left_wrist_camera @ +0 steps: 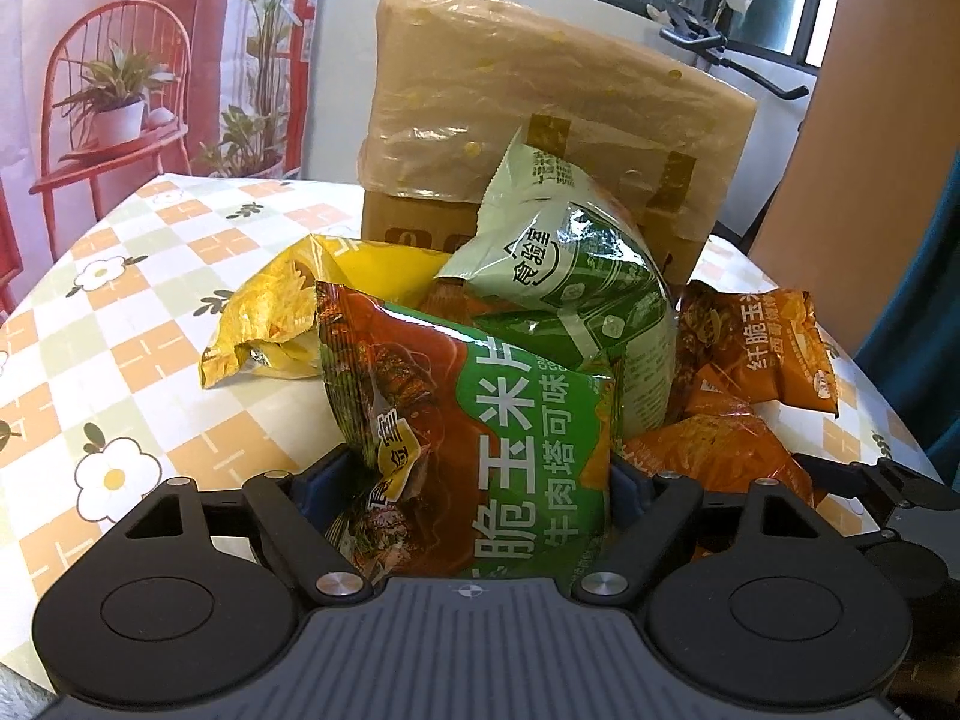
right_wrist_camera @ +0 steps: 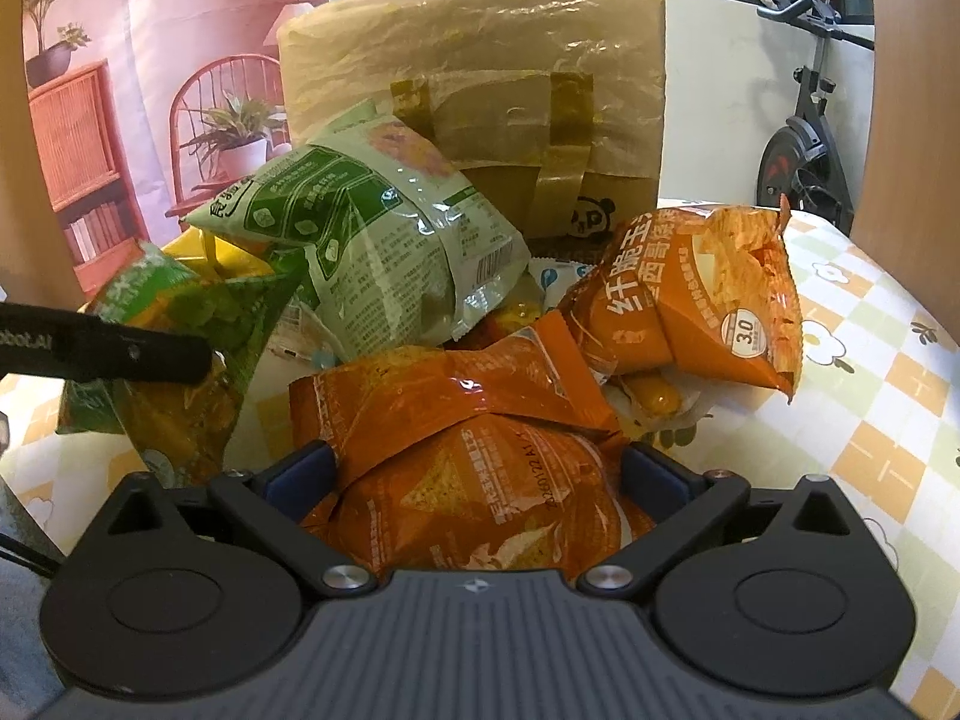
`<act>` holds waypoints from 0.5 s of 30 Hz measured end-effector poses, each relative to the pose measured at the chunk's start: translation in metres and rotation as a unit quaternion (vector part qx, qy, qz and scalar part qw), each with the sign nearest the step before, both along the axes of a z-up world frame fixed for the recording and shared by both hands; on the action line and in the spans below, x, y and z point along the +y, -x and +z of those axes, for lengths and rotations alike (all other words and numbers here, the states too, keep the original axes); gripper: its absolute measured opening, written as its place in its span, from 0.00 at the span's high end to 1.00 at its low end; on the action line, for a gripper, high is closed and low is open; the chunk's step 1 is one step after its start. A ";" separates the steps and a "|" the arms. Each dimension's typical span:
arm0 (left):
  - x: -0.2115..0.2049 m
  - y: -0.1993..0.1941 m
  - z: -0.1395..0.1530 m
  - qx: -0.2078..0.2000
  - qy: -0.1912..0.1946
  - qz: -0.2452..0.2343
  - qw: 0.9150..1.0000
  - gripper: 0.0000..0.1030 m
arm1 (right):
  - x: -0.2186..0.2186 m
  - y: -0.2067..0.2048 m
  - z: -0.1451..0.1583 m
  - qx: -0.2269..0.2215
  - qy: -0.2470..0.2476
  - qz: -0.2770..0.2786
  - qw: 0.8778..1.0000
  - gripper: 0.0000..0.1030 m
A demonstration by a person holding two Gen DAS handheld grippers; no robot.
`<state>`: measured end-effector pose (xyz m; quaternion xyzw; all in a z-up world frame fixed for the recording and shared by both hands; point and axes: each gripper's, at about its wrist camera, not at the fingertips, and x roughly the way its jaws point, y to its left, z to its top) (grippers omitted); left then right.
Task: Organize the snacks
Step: 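Grasp the green-and-orange corn chip bag with left gripper while right grasps an orange chip bag, then lift both held bags up and carry them over the box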
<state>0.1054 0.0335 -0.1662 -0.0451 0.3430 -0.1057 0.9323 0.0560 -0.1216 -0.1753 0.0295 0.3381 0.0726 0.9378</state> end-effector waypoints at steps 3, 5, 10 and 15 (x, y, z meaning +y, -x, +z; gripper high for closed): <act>0.002 0.003 0.003 -0.005 0.001 0.001 1.000 0.18 | 0.002 0.000 -0.001 0.002 0.006 0.003 1.000 0.00; 0.002 0.007 0.005 -0.011 0.002 0.001 1.000 0.18 | 0.003 0.000 -0.002 0.006 0.009 0.004 1.000 0.03; 0.004 0.013 0.013 -0.028 0.004 0.002 1.000 0.18 | 0.003 0.003 0.004 -0.001 0.013 0.006 1.000 0.19; 0.006 0.020 0.020 -0.046 0.006 0.004 0.999 0.18 | 0.007 0.008 0.011 -0.008 0.010 0.018 1.000 0.31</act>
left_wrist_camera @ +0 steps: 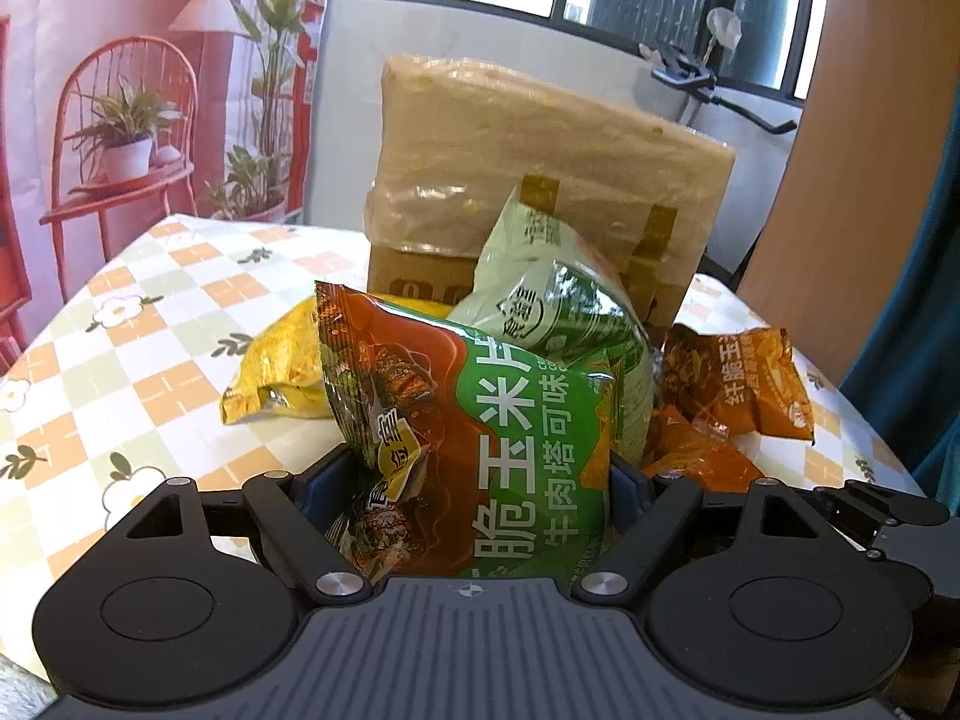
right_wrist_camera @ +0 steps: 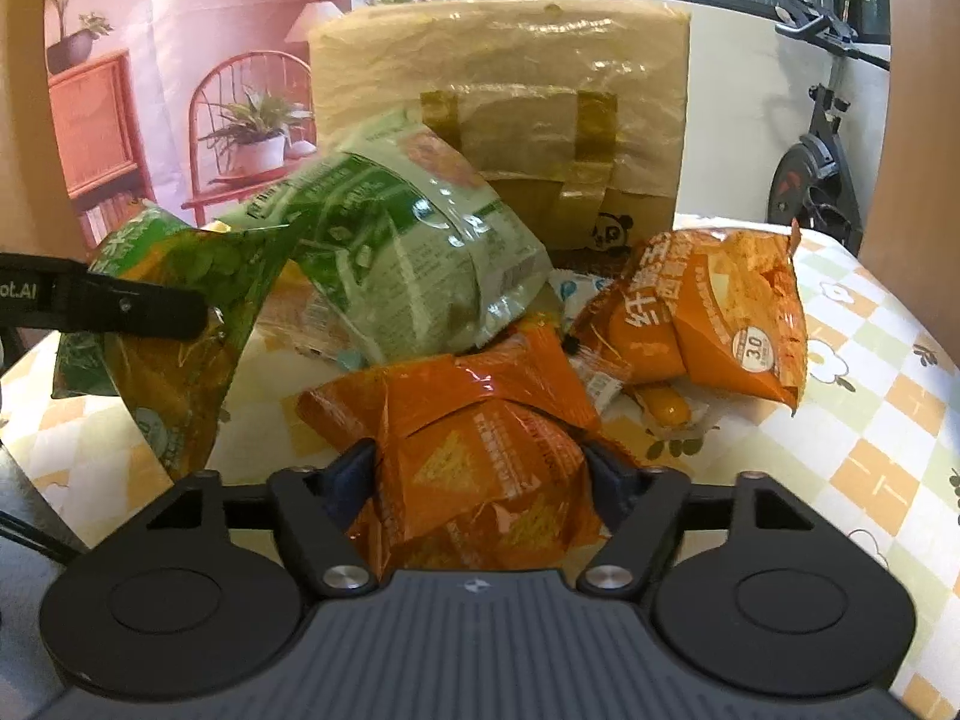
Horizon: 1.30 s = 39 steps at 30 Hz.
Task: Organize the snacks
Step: 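Lift both held bags up and carry them over the box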
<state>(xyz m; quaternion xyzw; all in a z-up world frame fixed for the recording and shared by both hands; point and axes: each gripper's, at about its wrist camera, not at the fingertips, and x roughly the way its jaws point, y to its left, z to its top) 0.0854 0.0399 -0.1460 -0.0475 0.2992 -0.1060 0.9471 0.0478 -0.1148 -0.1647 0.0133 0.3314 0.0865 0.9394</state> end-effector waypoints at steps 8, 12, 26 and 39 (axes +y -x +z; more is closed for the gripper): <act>0.003 0.008 0.012 -0.027 0.005 0.009 1.000 0.18 | -0.004 0.013 0.022 -0.045 -0.009 -0.016 0.999 0.31; 0.002 0.008 0.019 -0.041 -0.005 0.014 0.999 0.18 | -0.007 0.013 0.028 -0.052 -0.011 -0.022 0.998 0.31; 0.003 -0.017 0.067 -0.085 -0.014 0.018 0.996 0.18 | -0.026 0.006 0.072 -0.114 -0.016 -0.023 0.993 0.31; 0.001 -0.043 0.117 -0.142 -0.013 0.044 0.989 0.18 | -0.039 -0.031 0.124 -0.174 -0.017 -0.009 0.985 0.31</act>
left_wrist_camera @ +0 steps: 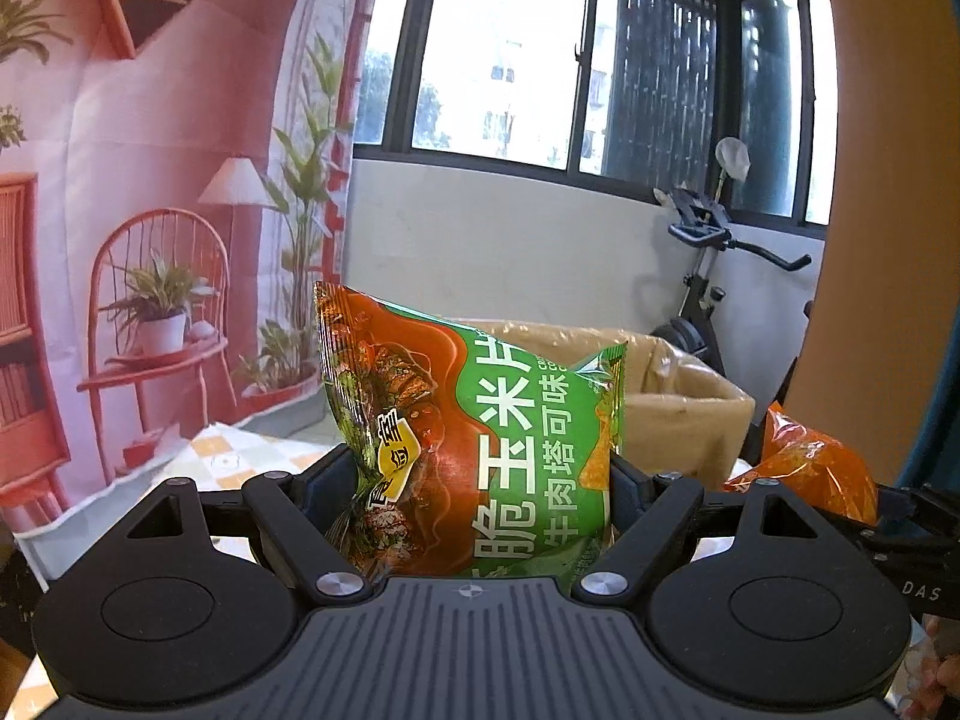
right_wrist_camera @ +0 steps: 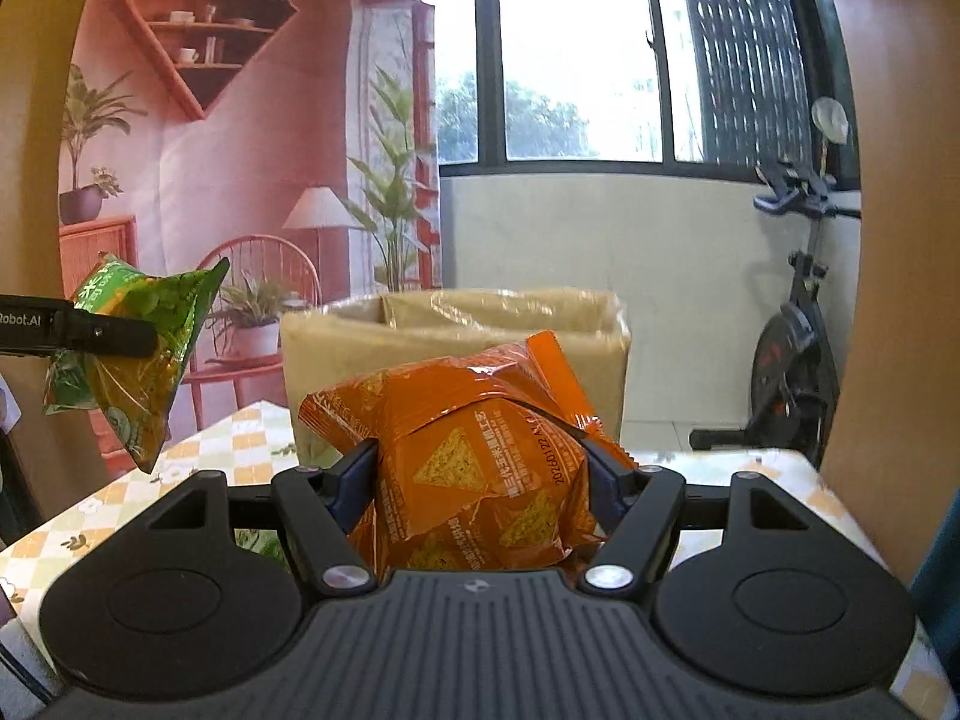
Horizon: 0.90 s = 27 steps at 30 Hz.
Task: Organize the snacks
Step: 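Lift both held bags up and carry them over the box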
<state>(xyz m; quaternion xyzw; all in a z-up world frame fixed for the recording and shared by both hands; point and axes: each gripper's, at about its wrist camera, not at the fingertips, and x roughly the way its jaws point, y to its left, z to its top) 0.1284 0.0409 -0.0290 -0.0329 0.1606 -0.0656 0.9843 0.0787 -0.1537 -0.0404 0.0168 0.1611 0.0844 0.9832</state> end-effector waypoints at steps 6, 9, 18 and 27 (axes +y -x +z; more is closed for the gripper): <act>0.002 -0.011 0.002 0.004 0.004 0.000 1.000 0.18 | 0.001 -0.013 0.008 -0.009 0.008 0.011 1.000 0.31; 0.002 -0.014 0.003 0.003 0.005 0.000 1.000 0.18 | 0.001 -0.019 0.011 -0.010 0.007 0.017 1.000 0.31; 0.004 -0.027 0.004 0.010 0.010 -0.011 1.000 0.18 | -0.001 -0.034 0.016 -0.017 0.008 0.024 1.000 0.31; -0.008 -0.057 0.019 0.014 0.002 -0.034 0.999 0.18 | 0.001 -0.060 0.044 -0.021 0.000 0.041 0.999 0.31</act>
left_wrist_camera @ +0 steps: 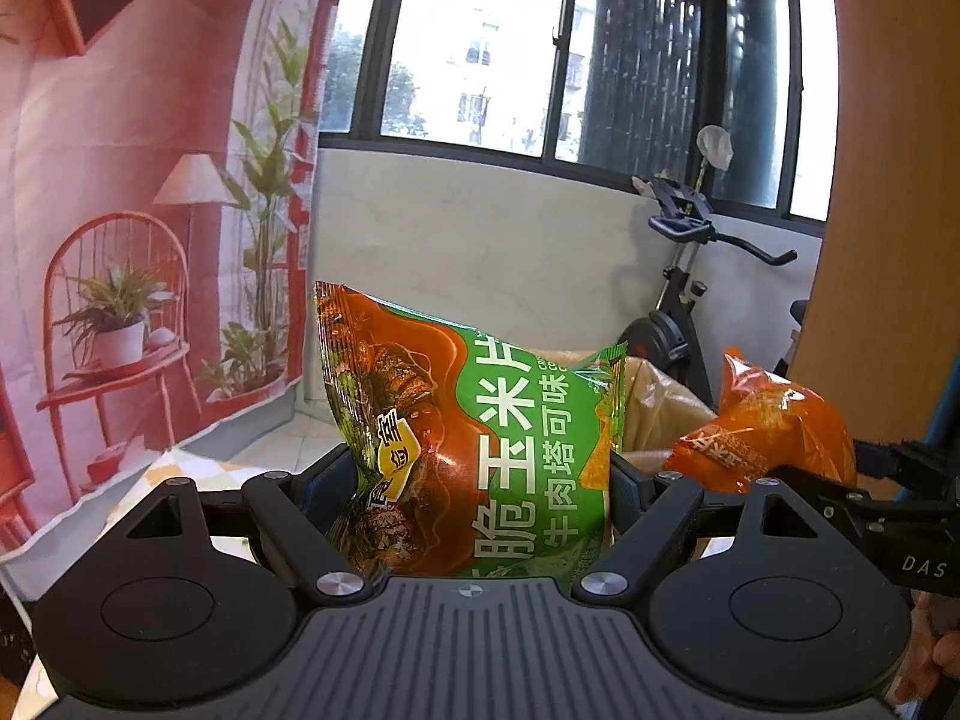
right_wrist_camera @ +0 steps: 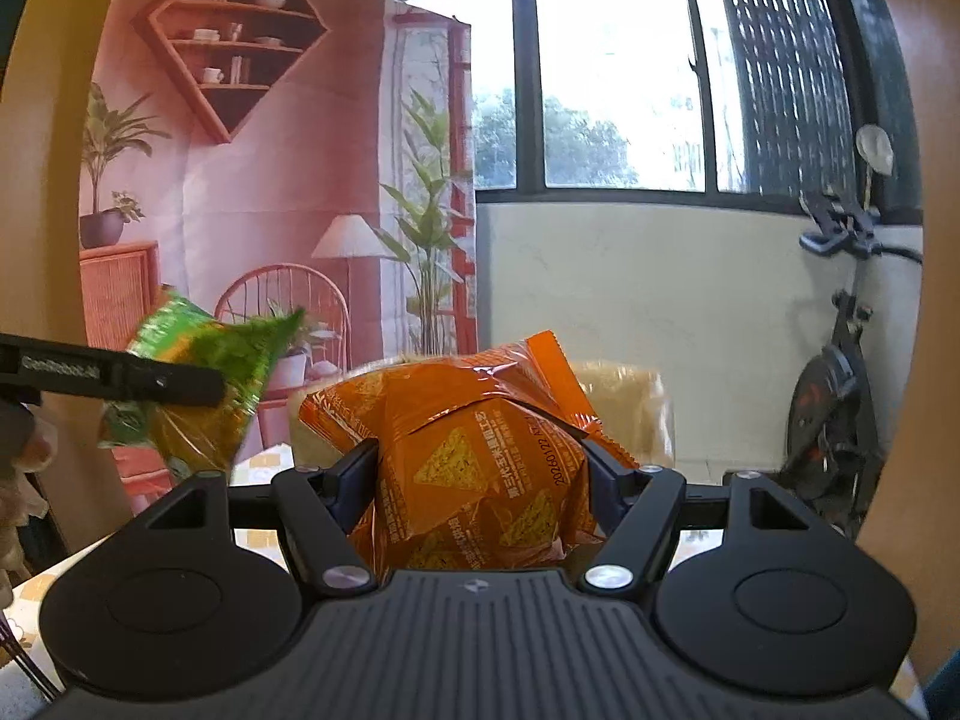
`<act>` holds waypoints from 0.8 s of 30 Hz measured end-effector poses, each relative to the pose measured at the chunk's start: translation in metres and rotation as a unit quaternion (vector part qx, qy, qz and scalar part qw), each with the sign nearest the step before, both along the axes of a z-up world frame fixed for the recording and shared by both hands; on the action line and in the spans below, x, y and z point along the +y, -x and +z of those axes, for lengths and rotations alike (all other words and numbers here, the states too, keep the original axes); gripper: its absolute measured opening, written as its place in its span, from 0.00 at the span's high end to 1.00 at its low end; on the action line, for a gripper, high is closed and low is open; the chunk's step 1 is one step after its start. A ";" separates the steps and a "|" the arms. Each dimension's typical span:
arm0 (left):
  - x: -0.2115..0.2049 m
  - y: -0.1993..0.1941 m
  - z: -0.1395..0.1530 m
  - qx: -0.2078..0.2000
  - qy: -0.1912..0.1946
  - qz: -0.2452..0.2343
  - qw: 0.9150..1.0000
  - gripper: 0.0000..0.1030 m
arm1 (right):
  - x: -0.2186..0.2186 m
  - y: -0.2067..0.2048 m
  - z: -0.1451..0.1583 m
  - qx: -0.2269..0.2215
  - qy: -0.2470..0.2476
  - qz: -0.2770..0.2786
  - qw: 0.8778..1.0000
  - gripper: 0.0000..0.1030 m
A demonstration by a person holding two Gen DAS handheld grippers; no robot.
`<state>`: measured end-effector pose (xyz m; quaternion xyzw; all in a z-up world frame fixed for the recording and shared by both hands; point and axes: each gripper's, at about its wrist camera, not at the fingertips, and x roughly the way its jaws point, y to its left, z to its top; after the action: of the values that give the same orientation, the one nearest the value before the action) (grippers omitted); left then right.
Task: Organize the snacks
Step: 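Lift both held bags up and carry them over the box, then lower the orange bag into the box and open right gripper while left holds its bag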
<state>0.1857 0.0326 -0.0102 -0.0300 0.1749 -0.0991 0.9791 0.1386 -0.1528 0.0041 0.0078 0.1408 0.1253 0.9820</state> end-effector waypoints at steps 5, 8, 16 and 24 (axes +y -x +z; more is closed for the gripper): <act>-0.003 -0.013 0.007 -0.006 0.005 -0.002 1.000 0.18 | -0.003 -0.016 0.013 -0.005 0.009 0.000 1.000 0.31; -0.003 -0.020 0.008 -0.004 0.007 0.000 1.000 0.18 | -0.006 -0.028 0.014 -0.001 0.012 0.000 1.000 0.31; -0.004 -0.040 0.010 0.008 0.006 0.002 1.000 0.18 | -0.013 -0.055 0.010 0.016 0.008 -0.002 1.000 0.31; -0.009 -0.060 0.013 0.010 0.002 0.011 1.000 0.18 | -0.025 -0.083 0.010 0.016 0.000 -0.003 1.000 0.31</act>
<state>0.2458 0.0237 0.0027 -0.0349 0.1845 -0.0885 0.9782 0.2215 -0.1773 0.0145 0.0099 0.1568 0.1219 0.9800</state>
